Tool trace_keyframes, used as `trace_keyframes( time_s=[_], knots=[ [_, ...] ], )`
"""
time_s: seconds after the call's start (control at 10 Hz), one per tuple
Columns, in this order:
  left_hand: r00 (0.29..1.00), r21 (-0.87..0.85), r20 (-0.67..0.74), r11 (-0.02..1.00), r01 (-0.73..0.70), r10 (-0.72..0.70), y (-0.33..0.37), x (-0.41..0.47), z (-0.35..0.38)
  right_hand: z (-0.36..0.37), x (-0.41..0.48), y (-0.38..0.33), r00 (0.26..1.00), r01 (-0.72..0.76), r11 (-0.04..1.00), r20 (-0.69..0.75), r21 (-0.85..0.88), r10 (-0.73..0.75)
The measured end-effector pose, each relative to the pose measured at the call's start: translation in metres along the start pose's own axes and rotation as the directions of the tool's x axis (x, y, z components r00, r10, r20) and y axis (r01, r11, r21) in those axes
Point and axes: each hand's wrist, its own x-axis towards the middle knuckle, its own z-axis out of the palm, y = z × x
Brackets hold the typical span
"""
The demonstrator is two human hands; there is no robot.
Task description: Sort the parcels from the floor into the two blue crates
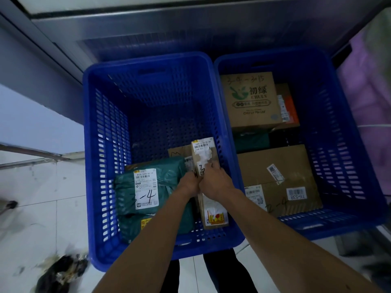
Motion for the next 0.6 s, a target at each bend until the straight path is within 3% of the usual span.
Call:
trace_keyframes(
  time_s=[0.2,0.6],
  knots=[
    [0.998,-0.233,0.032,0.971,-0.047,0.056,0.002,-0.007,-0.002,-0.002,-0.001,0.003,1.000,-0.024,0.999,-0.003,0.031,0.024],
    [0.987,-0.094,-0.040,0.983,-0.157,0.154,0.003,-0.032,-0.027,-0.011,-0.017,-0.015,0.998,-0.057,0.991,-0.026,0.118,0.060]
  ],
)
